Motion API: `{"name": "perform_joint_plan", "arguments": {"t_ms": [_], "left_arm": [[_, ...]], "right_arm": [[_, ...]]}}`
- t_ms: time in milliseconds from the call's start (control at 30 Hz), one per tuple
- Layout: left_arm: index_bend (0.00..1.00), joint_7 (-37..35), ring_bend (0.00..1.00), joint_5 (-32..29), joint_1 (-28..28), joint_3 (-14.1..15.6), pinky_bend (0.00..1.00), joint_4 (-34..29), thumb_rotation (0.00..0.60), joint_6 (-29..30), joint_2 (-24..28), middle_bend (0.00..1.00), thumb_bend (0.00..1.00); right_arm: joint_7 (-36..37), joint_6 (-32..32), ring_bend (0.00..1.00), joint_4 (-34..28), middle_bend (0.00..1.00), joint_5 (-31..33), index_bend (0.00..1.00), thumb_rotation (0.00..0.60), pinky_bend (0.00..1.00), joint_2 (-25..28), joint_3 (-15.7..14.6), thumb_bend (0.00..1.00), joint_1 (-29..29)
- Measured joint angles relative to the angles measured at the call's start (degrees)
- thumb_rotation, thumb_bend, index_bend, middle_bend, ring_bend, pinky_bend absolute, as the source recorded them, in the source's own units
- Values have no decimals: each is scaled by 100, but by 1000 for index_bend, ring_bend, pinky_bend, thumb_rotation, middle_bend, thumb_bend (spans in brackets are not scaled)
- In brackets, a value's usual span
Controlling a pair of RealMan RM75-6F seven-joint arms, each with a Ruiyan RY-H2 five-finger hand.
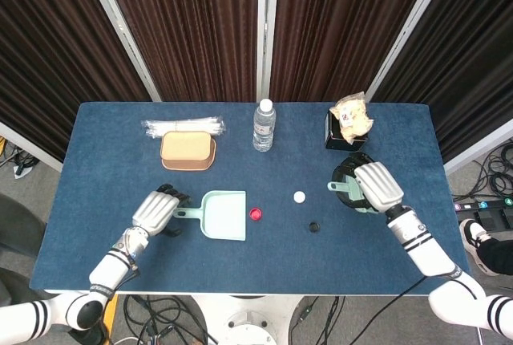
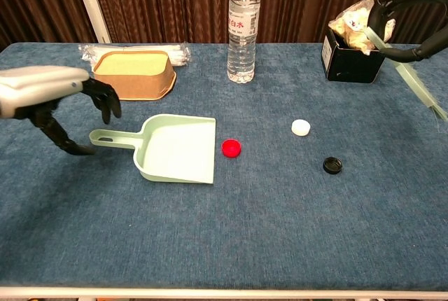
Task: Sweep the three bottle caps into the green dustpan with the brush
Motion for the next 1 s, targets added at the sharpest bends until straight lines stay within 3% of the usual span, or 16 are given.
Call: {"name": "perform_joint_plan", "arguments": {"t_ms": [400,1000], "left_arm": [[375,960,291,-861,-320,-10,202,342,600,258,-585,400,248],[452,1135,334,-1229,-584,107,209,633,600,325,-841,464,284]], "right_arm": [[183,-17,273,202,569,-27,643,600,178,-86,-88,368,24],[329,-54,273,391,569,-32,645,600,178,-187,-176,368,58]]}}
